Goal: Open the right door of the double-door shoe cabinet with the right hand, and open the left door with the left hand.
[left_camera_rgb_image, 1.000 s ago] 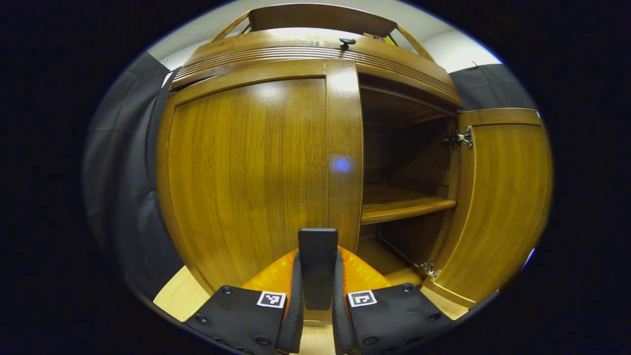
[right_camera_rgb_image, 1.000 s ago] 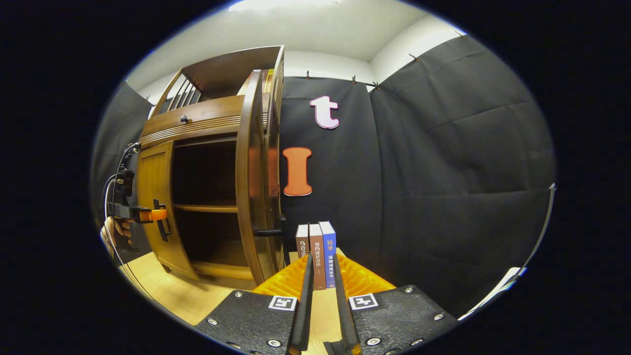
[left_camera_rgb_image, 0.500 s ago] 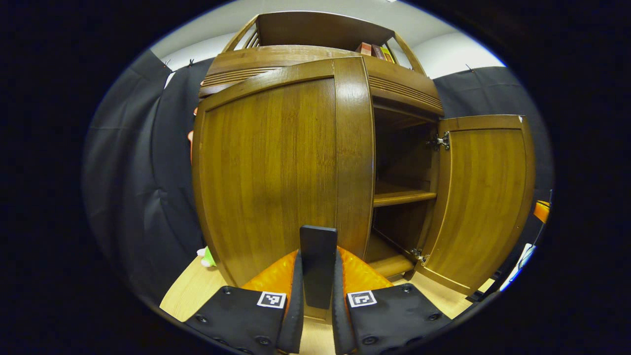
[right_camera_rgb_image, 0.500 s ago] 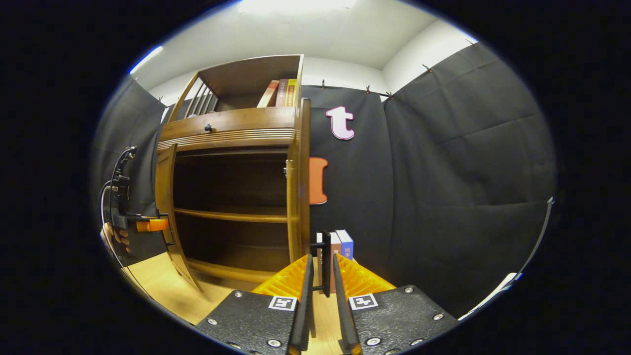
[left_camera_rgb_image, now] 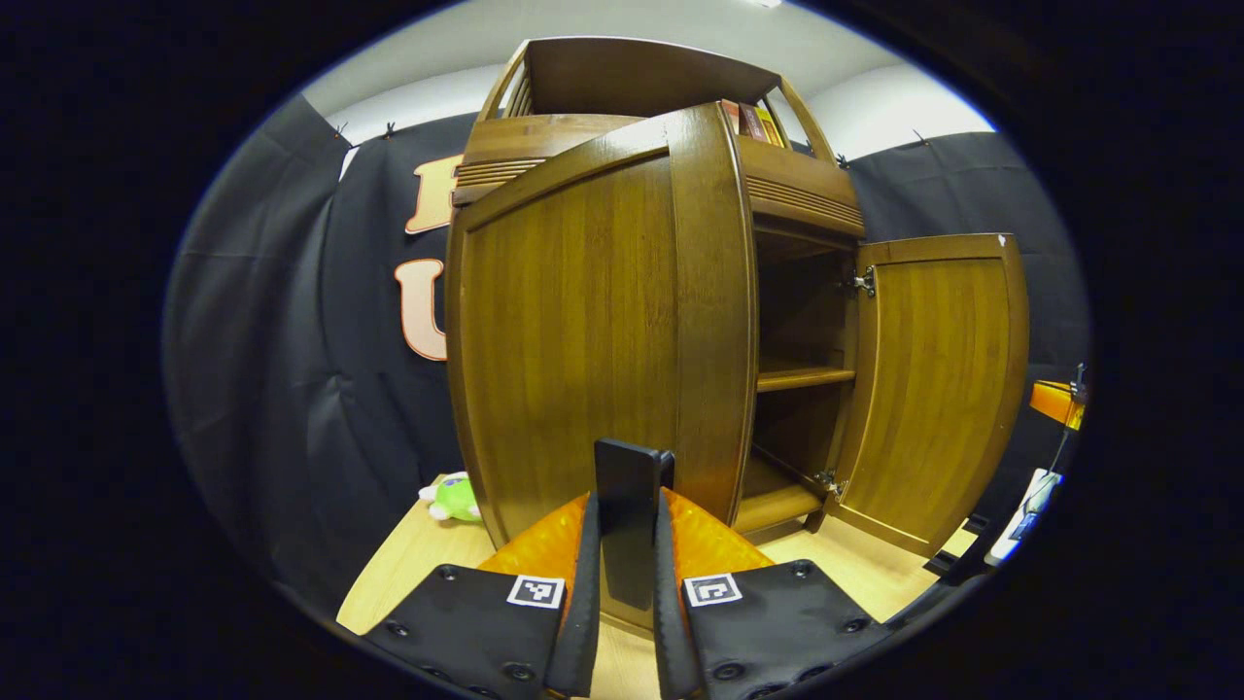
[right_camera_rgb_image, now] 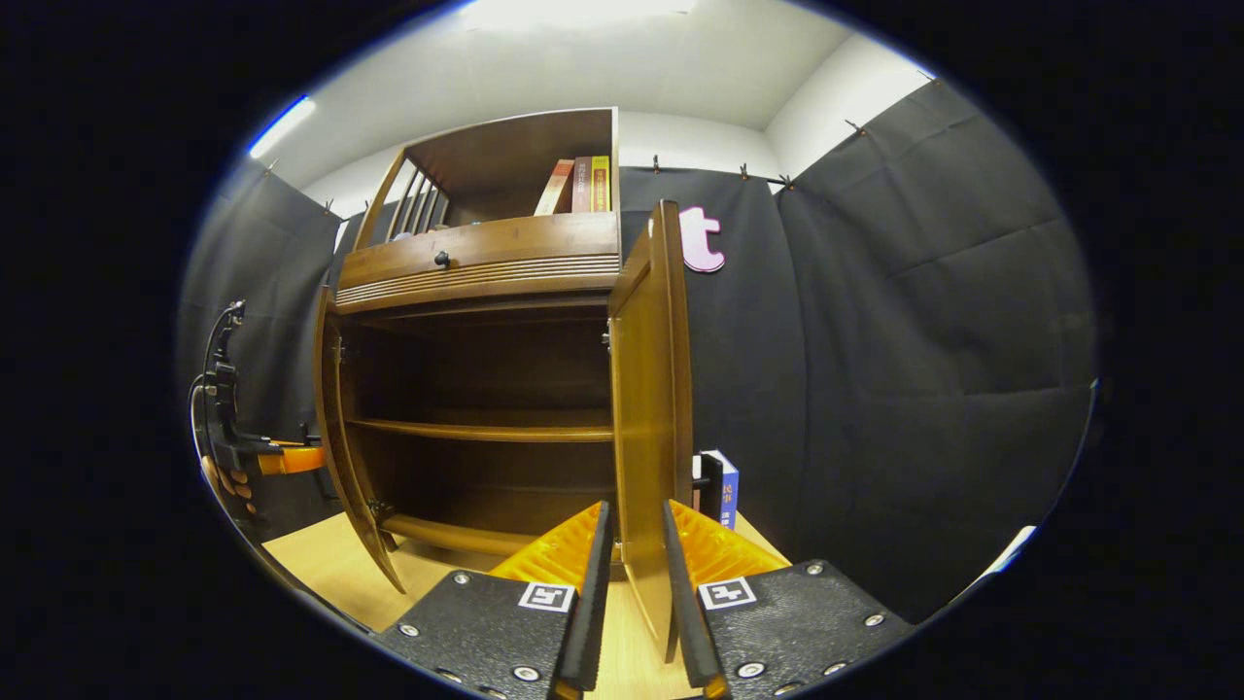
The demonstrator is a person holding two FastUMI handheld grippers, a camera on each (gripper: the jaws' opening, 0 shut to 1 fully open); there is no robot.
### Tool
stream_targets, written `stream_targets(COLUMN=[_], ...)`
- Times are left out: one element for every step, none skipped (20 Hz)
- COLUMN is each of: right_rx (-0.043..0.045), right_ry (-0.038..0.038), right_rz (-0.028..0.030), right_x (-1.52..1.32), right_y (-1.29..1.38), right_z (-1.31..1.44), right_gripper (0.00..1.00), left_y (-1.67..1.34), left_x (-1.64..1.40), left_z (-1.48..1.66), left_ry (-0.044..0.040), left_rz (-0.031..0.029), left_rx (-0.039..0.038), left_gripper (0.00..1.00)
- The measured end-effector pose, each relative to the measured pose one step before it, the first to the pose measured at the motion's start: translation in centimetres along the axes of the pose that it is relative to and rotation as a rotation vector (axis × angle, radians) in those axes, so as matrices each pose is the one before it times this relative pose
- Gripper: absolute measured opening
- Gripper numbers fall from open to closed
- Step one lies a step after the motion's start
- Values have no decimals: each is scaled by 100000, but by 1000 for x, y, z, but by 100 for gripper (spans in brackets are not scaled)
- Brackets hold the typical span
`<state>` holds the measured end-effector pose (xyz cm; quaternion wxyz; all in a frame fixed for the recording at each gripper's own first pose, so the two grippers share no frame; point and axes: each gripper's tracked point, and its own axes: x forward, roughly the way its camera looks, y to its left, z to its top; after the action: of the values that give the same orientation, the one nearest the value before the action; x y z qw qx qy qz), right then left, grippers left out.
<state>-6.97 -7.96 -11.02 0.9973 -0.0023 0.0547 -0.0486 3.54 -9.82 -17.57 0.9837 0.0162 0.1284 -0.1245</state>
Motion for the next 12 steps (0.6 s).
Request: stream_targets(right_rx=[204,144,74,-47,-121,-7,88,109,-68,-289,-158,13], right_ry=[126,31,-65,-82,-89,-66,14,-57,-24,4,16,68], right_rz=[1056,858,801,623,525,677,985,1081,816,435,389,320], right_x=[43,21,-46,-228,1,-7,-86,119,60,30,36,52], right_y=[530,429,367,278,314,422,400,481,472,225,249,318], right_z=[75,-21,-18,-77,18,105,0,117,36,-88,-74,24], right_gripper=[43,32,32,32,32,32,32,43,25,38,39,39], left_y=[424,344,385,364,436,362,317,324,378,449,504,590], left_x=[-428,-588,-366,-278,-250,-222,-277,-83,-62,-219,-384,-367], left_z=[-36,75,-23,-77,62,-36,-103,-92,-3,65,-99,-73], left_ry=[75,-249,-261,11,-126,-201,-423,-343,-215,-95,-110,89], left_rz=[861,216,-104,94,37,-288,-376,-285,182,765,852,1866], left_rx=[289,183,-647,-1419,-927,-125,-276,-260,-420,-566,-276,157], left_gripper=[32,32,29,28,28,27,27,27,27,27,27,25])
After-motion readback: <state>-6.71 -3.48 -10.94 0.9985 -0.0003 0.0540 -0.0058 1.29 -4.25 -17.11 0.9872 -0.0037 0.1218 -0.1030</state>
